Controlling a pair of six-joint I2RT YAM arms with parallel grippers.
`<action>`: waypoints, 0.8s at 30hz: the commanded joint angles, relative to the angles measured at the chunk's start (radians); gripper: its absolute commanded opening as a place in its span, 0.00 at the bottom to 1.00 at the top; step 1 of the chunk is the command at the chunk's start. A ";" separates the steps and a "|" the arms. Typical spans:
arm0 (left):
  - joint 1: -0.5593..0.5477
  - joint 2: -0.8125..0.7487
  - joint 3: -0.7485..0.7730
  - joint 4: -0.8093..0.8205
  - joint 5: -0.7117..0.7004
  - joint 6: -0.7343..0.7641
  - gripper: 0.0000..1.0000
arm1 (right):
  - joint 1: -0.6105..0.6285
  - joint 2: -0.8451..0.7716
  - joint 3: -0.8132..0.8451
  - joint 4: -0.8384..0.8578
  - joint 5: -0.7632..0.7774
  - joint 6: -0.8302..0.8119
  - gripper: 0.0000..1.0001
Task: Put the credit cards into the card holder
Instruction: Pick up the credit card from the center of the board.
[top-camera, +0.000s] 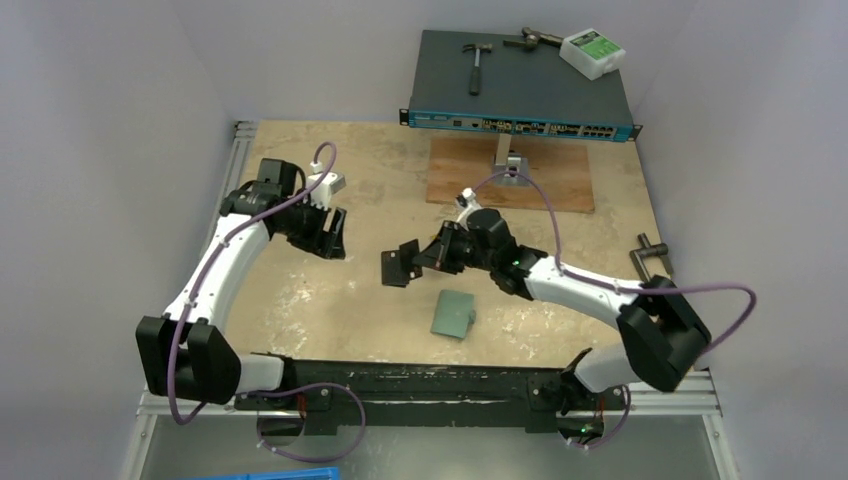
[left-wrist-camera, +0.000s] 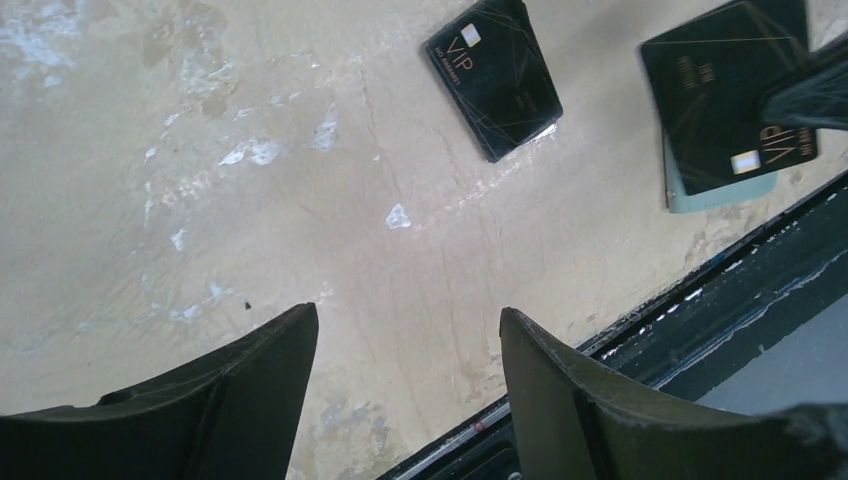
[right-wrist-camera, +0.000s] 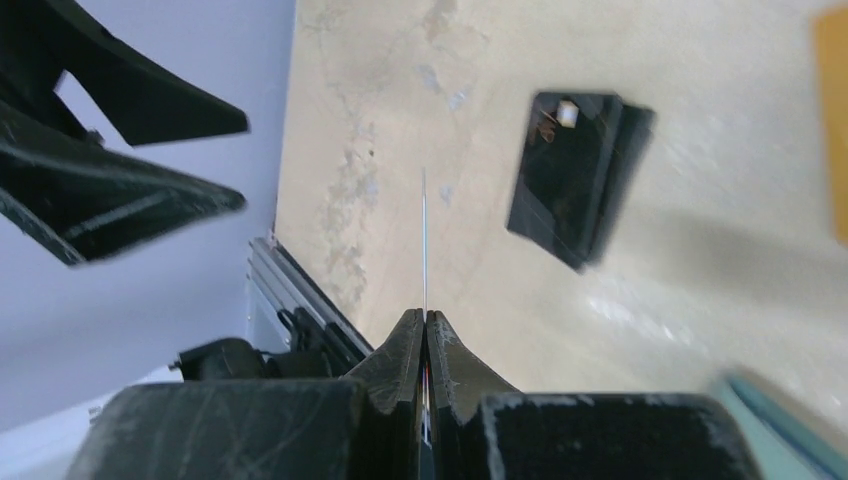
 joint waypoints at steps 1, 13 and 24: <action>0.032 -0.052 0.008 -0.048 -0.035 0.054 0.67 | -0.051 -0.180 -0.172 -0.091 -0.008 0.003 0.00; -0.173 -0.040 0.036 -0.064 -0.083 0.028 0.91 | -0.109 -0.524 -0.402 -0.284 0.025 0.073 0.00; -0.483 0.198 0.118 0.113 -0.104 -0.153 1.00 | -0.111 -0.790 -0.432 -0.588 0.168 0.127 0.00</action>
